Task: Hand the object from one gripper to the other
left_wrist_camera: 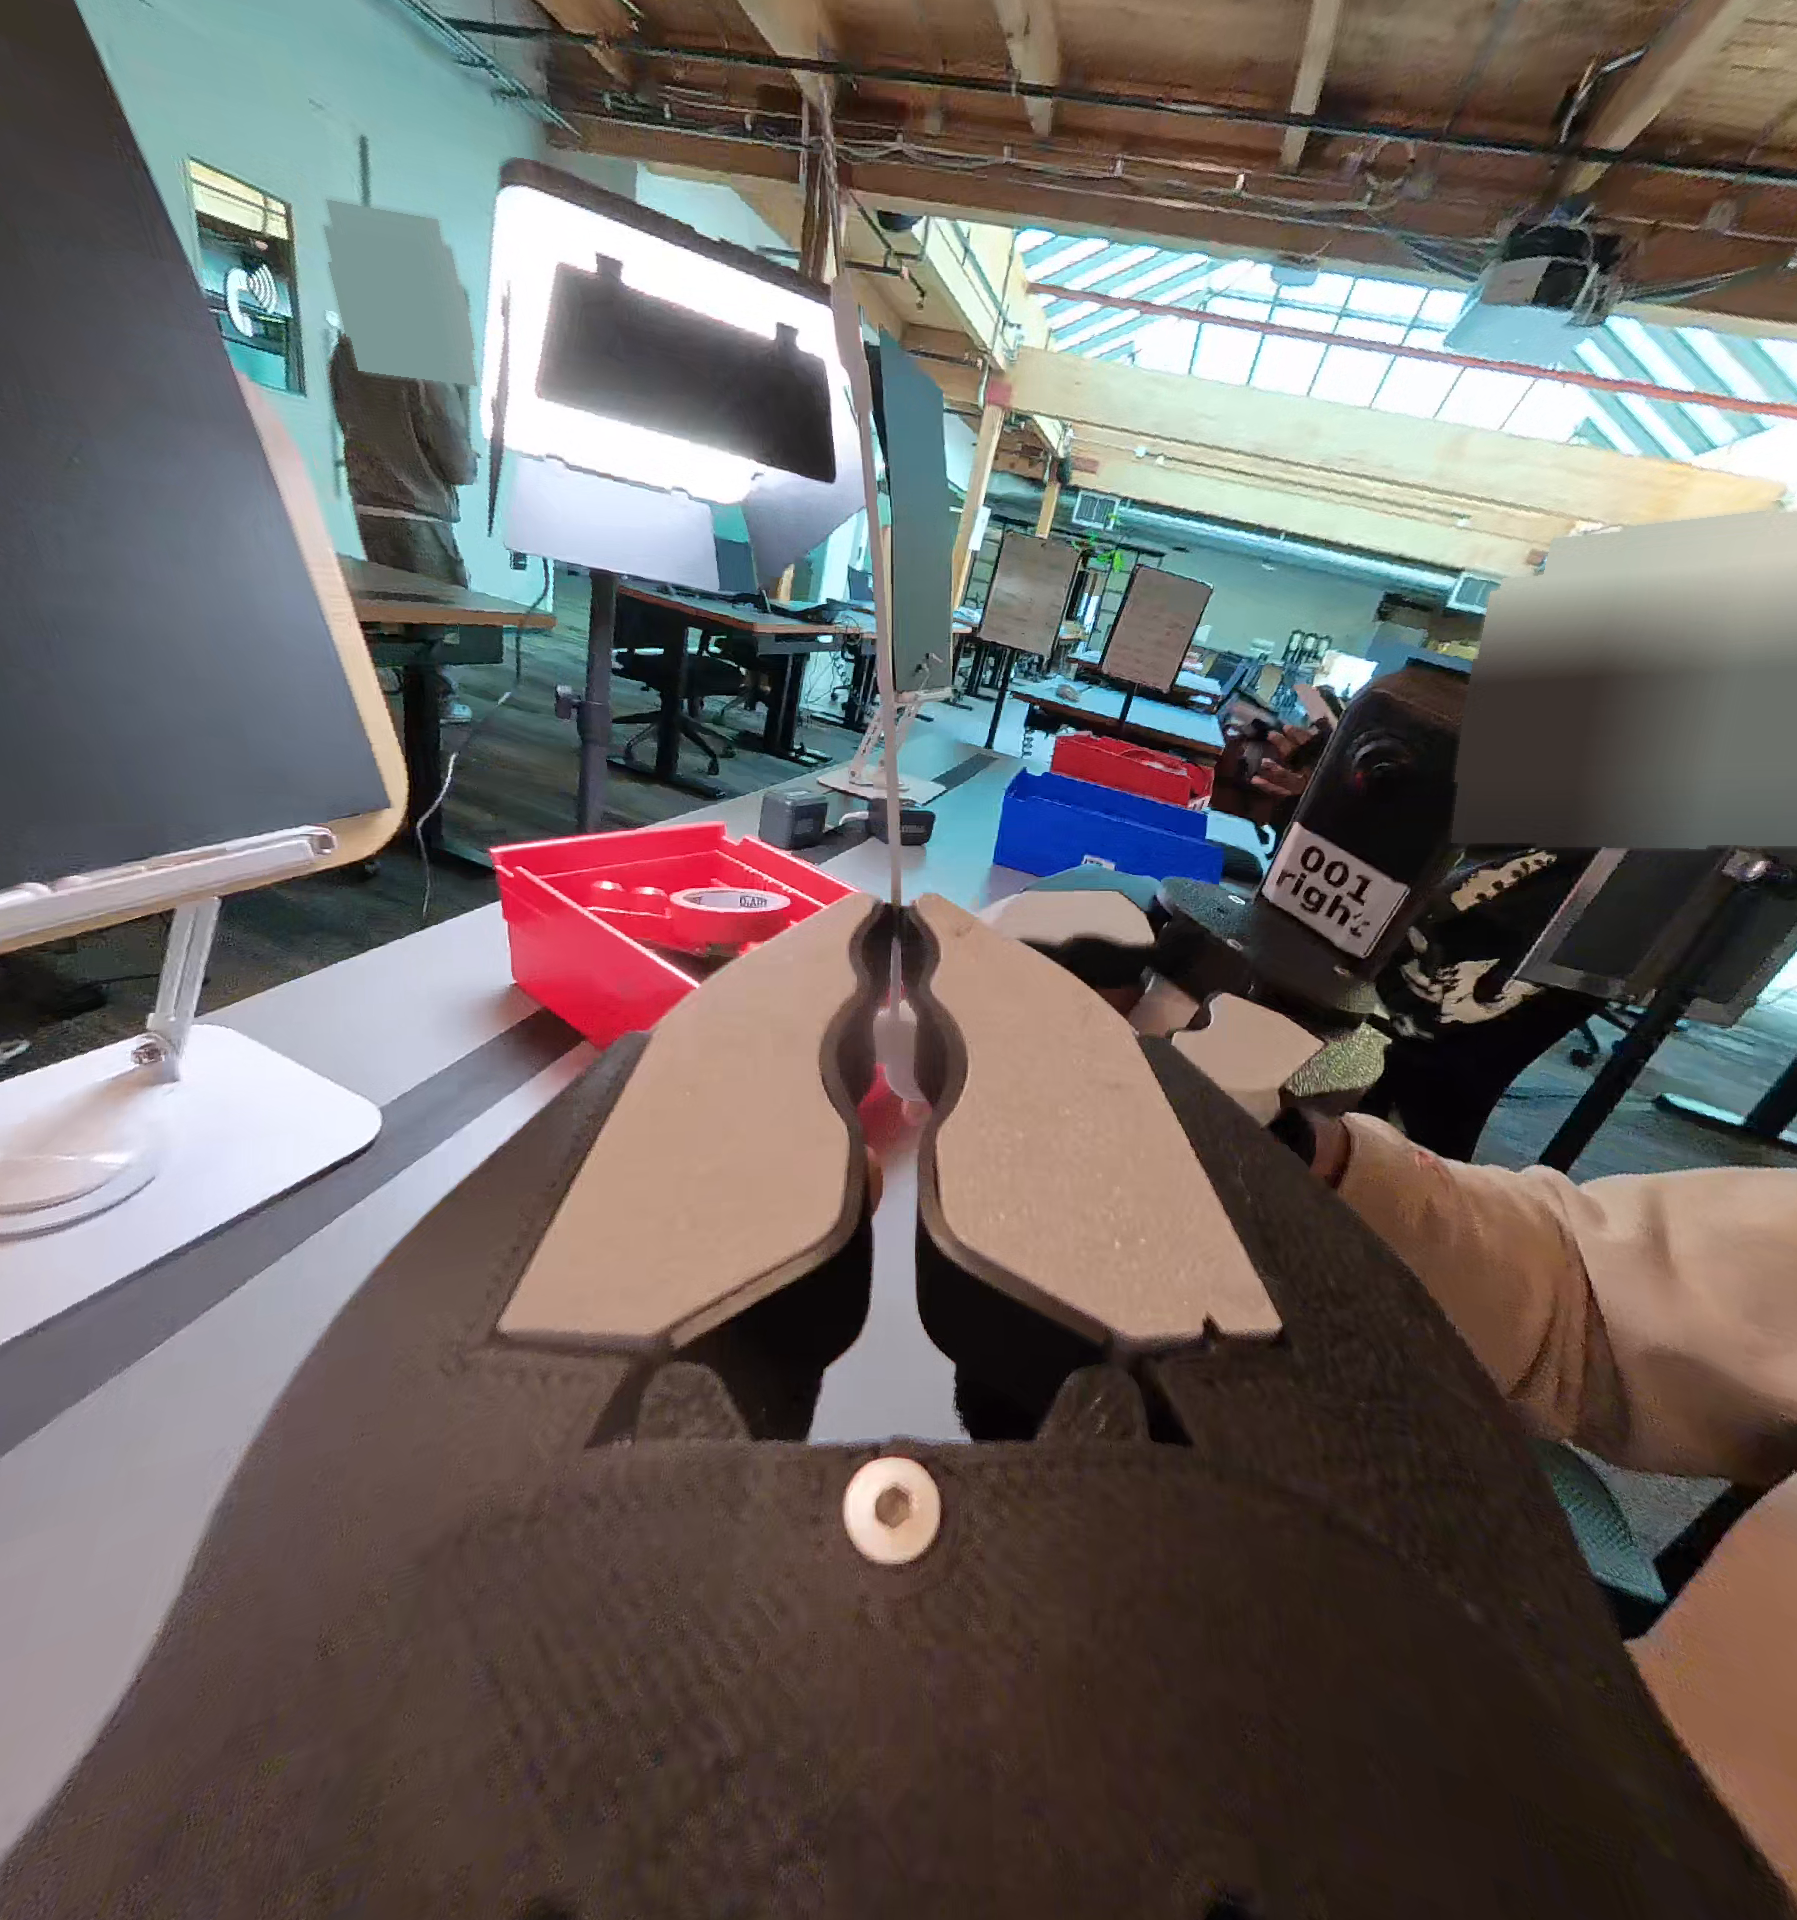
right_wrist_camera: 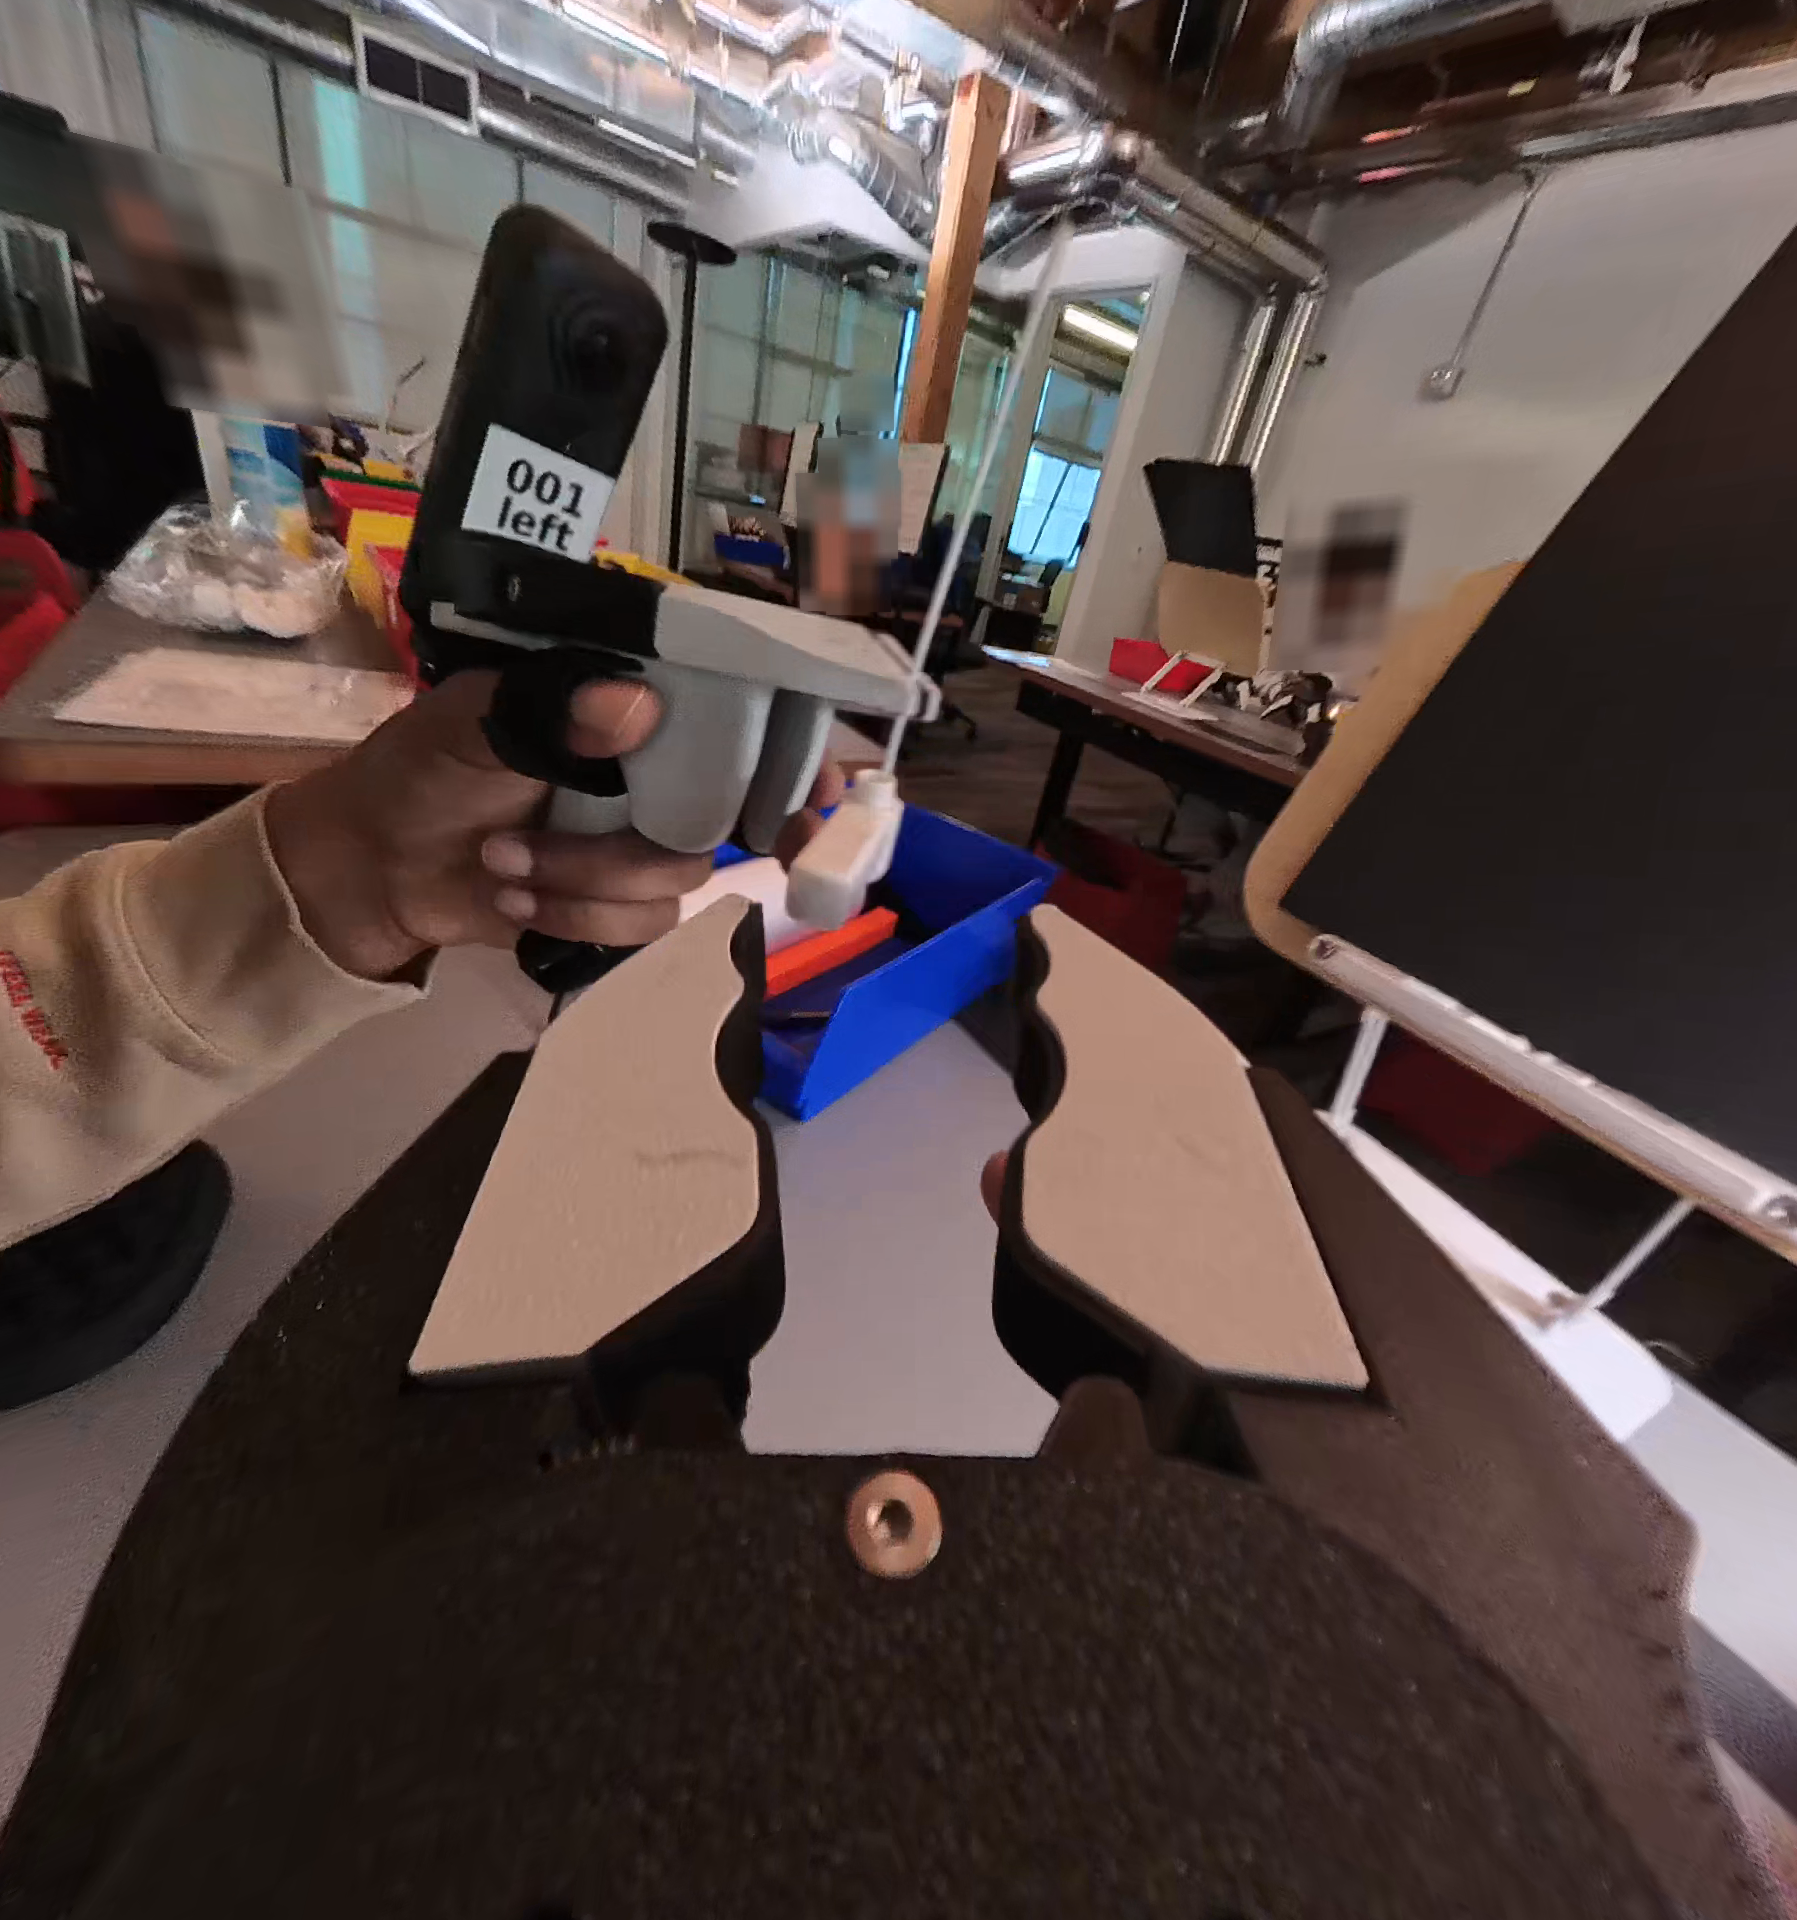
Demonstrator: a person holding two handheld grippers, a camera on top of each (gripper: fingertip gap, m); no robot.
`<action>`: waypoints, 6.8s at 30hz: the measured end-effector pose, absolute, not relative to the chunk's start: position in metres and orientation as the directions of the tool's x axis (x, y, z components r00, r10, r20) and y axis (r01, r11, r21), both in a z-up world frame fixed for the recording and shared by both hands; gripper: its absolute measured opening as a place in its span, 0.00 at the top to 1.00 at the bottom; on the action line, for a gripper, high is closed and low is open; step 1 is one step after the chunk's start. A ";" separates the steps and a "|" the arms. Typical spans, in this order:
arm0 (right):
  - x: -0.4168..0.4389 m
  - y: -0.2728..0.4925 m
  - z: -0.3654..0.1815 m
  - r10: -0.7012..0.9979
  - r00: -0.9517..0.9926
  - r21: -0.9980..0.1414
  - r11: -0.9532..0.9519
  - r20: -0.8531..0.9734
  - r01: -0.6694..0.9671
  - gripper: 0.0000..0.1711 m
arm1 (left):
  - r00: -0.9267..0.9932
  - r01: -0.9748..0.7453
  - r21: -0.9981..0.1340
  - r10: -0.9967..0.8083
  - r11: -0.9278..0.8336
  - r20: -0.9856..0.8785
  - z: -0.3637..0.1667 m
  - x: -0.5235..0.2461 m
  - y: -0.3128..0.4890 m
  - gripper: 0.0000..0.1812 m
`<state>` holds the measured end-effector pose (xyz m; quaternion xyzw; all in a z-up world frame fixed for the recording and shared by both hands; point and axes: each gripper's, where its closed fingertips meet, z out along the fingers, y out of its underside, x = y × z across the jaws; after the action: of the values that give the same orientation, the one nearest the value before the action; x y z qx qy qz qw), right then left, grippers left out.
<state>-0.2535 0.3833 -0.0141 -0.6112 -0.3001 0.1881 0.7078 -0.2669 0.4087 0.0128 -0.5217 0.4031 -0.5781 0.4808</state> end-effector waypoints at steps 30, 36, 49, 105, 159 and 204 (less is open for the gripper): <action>-0.254 0.338 0.015 0.934 0.344 -0.889 0.074 -0.097 -0.452 0.93 | -0.286 0.172 -0.965 -0.948 -0.196 0.142 0.019 -0.246 0.336 0.93; -0.256 0.347 -0.013 0.905 0.423 -0.983 0.106 0.032 -0.153 0.86 | -0.216 0.061 -0.989 -0.969 -0.135 0.119 0.013 -0.257 0.351 0.93; -0.280 0.349 -0.053 0.932 0.361 -0.999 0.032 0.029 -0.002 0.93 | -0.231 -0.170 -0.984 -0.969 -0.051 0.090 -0.017 -0.265 0.346 0.93; -0.249 0.325 0.015 0.909 0.409 -0.962 0.182 0.085 -0.203 0.90 | -0.465 0.368 -0.874 -0.876 -0.319 0.124 0.013 -0.250 0.331 0.96; -0.252 0.345 -0.051 0.880 0.445 -0.965 0.056 0.168 0.255 0.91 | -0.231 -0.139 -0.980 -0.967 0.141 -0.106 -0.040 -0.244 0.341 0.99; -0.199 0.363 -0.041 0.751 0.600 -0.921 0.027 0.275 0.388 1.00 | -0.188 -0.250 -0.961 -0.979 0.122 -0.075 -0.077 -0.237 0.363 0.86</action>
<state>-0.1994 0.3630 -0.0413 -0.6797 -0.4190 0.1561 0.5815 -0.2372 0.3625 -0.0770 -0.4893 0.6279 -0.4470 0.4082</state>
